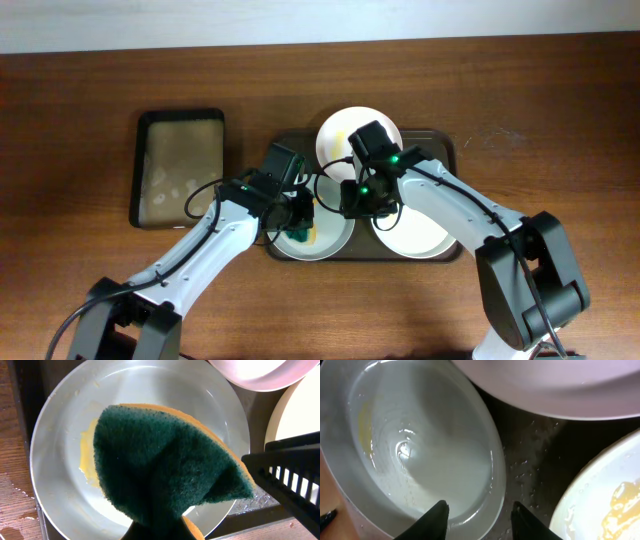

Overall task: Clean dirty plates on tray and stack at the side
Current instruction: 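Scrub the white plate with the sponge while the right gripper holds it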

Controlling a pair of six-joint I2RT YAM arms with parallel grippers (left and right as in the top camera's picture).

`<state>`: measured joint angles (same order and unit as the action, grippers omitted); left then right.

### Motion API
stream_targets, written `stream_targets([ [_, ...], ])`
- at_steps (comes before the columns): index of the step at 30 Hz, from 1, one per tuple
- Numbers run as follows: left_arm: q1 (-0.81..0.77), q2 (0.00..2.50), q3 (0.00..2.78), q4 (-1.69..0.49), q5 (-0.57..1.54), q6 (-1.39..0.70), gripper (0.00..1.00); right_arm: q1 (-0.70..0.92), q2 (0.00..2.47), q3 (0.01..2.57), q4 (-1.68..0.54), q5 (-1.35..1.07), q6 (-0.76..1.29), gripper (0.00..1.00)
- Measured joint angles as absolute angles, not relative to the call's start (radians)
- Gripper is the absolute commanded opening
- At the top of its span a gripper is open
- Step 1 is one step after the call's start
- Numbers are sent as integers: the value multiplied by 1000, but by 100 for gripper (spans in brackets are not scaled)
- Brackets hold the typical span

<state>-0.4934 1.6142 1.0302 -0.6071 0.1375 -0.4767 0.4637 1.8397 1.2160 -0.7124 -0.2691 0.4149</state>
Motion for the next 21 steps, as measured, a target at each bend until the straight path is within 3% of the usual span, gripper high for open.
stream_targets([
  [9,-493,1614,1030,-605,118,-477,0,464,1847,1109,-595,-266,422,37],
  [15,-493,1619,1030,-599,55,-545,0,464,1847,1093,-570,-266,426,17],
  [21,-493,1734,1030,-532,60,-600,0,464,1848,1093,-570,-265,426,16],
])
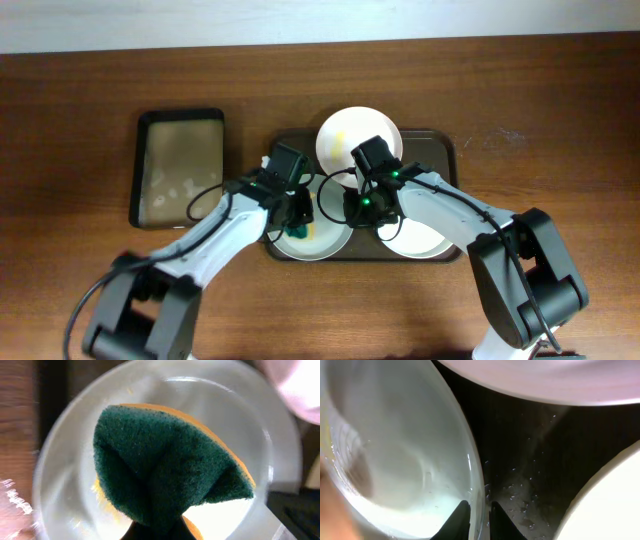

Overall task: Clean dirty plates on tray and stack at the side
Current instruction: 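Scrub the white plate with the sponge while the right gripper holds it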

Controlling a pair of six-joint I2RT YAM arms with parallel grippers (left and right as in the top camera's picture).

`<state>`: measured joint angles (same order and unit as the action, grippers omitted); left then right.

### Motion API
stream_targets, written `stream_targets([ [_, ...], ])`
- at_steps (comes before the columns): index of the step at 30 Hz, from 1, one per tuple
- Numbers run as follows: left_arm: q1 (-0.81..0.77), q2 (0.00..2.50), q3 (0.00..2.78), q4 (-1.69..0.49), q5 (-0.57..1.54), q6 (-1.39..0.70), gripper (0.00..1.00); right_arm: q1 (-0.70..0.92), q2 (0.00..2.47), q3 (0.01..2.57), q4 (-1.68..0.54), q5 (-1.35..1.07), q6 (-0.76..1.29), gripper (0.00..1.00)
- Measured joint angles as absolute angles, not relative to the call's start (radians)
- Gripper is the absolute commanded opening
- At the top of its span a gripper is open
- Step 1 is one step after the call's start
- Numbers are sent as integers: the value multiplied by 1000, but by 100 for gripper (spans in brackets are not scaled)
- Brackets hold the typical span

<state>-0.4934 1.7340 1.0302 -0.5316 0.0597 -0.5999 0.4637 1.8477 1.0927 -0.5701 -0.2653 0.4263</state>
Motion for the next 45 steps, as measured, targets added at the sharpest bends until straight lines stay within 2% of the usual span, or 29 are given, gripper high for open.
stream_targets([
  [1,-493,1750,1030,-520,67,-604,9,464,1848,1093,-570,-266,426,16],
  [2,-493,1768,1030,-510,75,-607,26,464,1848,1093,-570,-266,426,17],
  [3,-493,1778,1030,-504,80,-612,54,464,1848,1093,-570,-265,426,17],
  [6,-493,1785,1029,-484,96,-622,73,464,1848,1093,-570,-265,426,17],
  [7,-493,1785,1029,-482,99,-626,73,464,1848,1093,-569,-265,426,17],
  [8,-493,1785,1029,-482,101,-624,57,464,1848,1093,-567,-265,426,17],
  [11,-493,1785,1029,-482,103,-629,19,464,1849,1093,-563,-265,426,17],
  [13,-493,1785,1029,-482,105,-633,0,464,1849,1093,-563,-265,426,17],
  [27,-493,1785,1029,-488,121,-630,0,464,1851,1093,-563,-265,426,18],
  [38,-511,1792,1045,-641,-279,-621,0,466,1851,1092,-552,-274,426,17],
  [45,-511,1773,1061,-665,-350,-610,0,466,1851,1092,-548,-290,426,16],
])
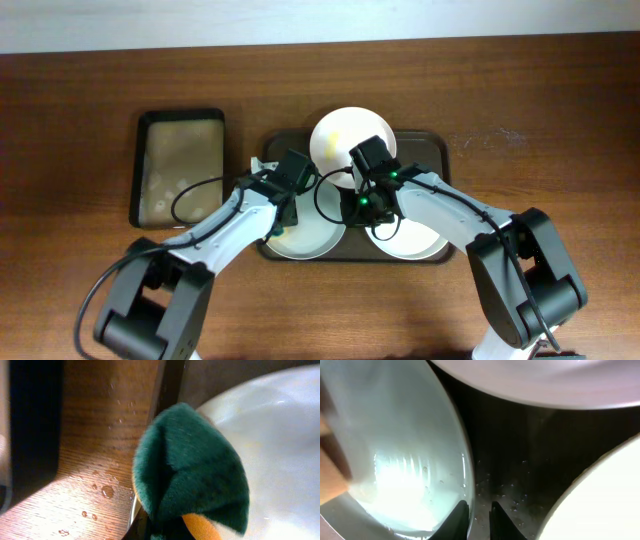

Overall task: Clean dirty plates on tray and stack at the side
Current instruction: 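Scrub the white plate with the sponge while the right gripper holds it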

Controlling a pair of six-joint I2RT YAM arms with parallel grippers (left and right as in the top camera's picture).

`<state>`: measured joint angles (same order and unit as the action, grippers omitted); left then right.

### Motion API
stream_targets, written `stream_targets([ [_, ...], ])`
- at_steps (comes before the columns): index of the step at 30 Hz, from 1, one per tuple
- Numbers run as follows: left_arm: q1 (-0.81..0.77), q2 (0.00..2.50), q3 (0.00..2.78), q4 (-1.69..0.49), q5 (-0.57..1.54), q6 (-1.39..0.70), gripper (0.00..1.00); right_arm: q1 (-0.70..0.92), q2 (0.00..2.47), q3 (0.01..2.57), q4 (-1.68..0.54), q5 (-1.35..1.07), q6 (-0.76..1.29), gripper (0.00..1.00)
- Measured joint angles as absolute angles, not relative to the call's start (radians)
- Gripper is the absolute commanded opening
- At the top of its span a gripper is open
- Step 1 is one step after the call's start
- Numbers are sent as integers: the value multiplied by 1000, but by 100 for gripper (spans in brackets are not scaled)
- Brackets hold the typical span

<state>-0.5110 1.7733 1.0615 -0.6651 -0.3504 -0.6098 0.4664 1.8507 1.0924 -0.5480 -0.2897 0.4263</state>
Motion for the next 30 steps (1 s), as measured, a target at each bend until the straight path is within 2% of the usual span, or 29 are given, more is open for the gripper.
stream_targets([
  [2,-506,1738,1066,-655,-342,-610,0,466,1851,1092,-556,-282,426,16],
  [8,-499,1702,1079,-567,-143,-610,0,466,1851,1092,-557,-273,426,16],
  [16,-536,1813,1079,-543,-31,-610,0,466,1851,1092,-556,-270,427,16],
  [21,-542,1835,1093,-559,-89,-610,0,466,1851,1092,-556,-270,426,16],
  [25,-550,1843,1105,-614,-242,-610,0,466,1851,1092,-552,-274,427,15],
  [26,-546,1843,1105,-640,-300,-610,0,466,1851,1092,-552,-274,426,14],
  [28,-537,1843,1104,-667,-353,-610,0,466,1851,1092,-552,-275,426,4],
  [30,-524,1836,1104,-677,-364,-608,0,467,1851,1092,-548,-286,429,4],
])
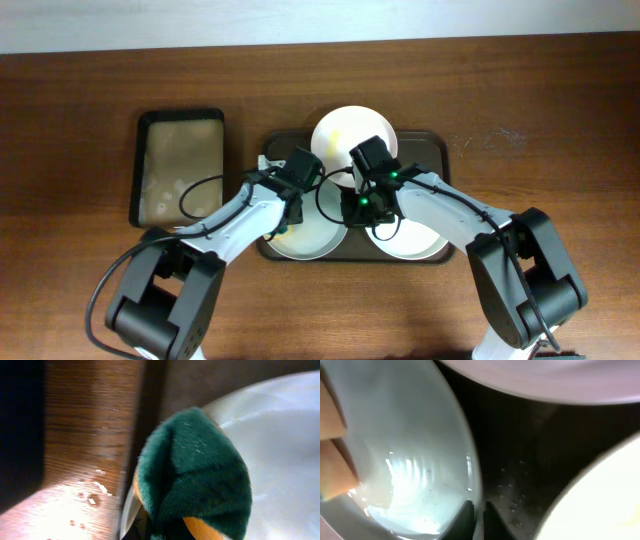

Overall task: Clean dirty plates on tray and stack at the side
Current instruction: 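Scrub the white plate with the sponge while the right gripper holds it, then lift the white plate with the right gripper and place it right of the tray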

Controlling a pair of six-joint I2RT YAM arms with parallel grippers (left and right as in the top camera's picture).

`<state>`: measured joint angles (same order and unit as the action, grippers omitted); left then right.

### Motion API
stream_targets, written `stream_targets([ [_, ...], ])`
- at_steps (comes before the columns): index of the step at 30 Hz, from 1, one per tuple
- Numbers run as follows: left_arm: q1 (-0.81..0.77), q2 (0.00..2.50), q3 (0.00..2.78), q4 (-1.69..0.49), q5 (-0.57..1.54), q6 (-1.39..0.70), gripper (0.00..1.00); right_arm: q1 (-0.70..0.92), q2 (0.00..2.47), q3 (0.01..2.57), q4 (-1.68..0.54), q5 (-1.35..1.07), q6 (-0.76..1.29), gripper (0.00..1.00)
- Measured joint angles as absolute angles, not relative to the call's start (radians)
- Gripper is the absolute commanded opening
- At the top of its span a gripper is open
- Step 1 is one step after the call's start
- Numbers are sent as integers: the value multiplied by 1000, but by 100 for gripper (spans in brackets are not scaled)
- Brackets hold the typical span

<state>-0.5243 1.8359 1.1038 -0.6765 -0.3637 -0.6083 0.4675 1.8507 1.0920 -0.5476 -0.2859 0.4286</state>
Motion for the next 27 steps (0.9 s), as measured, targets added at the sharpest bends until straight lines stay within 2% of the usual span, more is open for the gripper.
stream_targets([
  [4,-479,1752,1096,-693,-356,-606,0,467,1851,1092,-548,-288,434,4],
  [10,-363,1480,1095,-703,-266,-606,0,466,1839,1094,-569,-283,411,4],
  [15,-268,1375,1095,-807,-220,-606,0,470,1756,1146,-643,-242,330,4],
  [19,-207,1373,1095,-872,-212,-580,0,516,1671,1238,-753,-67,293,4],
  [27,-155,1373,1095,-877,-205,-530,0,714,1633,1412,-888,458,262,4],
])
